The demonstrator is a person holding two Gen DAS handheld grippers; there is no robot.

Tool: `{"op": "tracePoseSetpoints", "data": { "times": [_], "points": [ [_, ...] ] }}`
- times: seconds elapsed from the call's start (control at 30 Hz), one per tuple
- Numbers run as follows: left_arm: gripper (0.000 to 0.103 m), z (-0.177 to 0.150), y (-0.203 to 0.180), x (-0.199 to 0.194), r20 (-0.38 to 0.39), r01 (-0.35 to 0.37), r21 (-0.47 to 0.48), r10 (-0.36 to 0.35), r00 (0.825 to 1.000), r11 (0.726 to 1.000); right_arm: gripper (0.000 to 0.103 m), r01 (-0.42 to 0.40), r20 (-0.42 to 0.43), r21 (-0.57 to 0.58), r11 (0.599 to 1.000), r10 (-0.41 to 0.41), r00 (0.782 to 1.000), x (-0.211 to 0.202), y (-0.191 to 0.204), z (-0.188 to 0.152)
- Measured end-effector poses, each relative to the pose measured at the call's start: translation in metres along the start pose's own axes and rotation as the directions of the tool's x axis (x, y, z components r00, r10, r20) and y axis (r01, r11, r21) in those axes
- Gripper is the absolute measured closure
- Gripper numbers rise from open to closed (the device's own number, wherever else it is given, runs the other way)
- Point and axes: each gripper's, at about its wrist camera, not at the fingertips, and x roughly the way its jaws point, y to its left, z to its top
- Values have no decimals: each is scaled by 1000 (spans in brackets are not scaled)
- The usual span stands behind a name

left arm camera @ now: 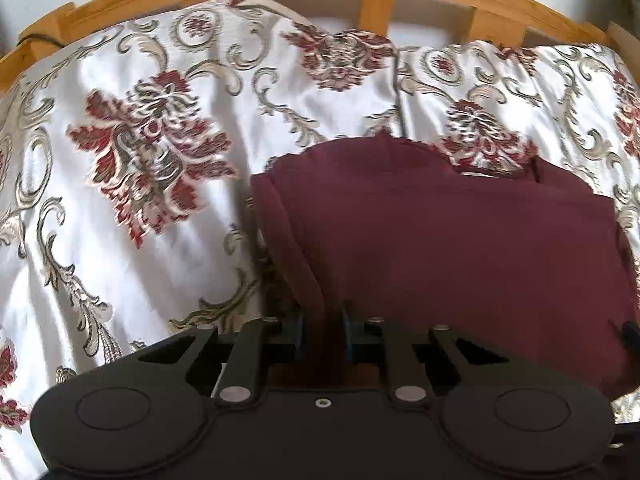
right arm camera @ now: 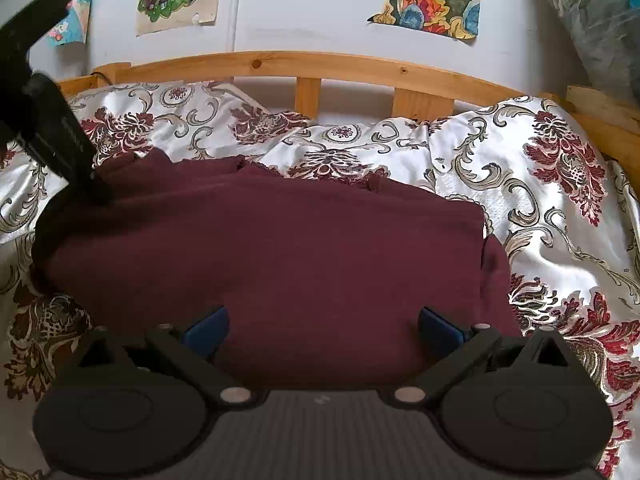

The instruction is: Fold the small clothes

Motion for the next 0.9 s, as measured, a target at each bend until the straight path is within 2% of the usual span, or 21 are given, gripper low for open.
{"op": "tracePoseSetpoints", "data": {
  "times": [0.27,0.5,0.7,0.9],
  "points": [
    [89,34,-31,-23,-12,85,53,-85,996,995,0,27,16,6,1000,-27,1000,-6,-6,6],
    [90,58,-101,-44,-13,200,152,-200,980,968,0,108,29,28,994,-108,994,-14,-37,20],
    [90,56,-178,-36,-42,268,268,-266,963,926,0,274,-9,39,961,-274,962,-13,-88,25],
    [90,38,-221,-10,-97,287,319,-270,958,903,0,341,-68,131,931,-335,940,-9,-133,16]
  ]
}}
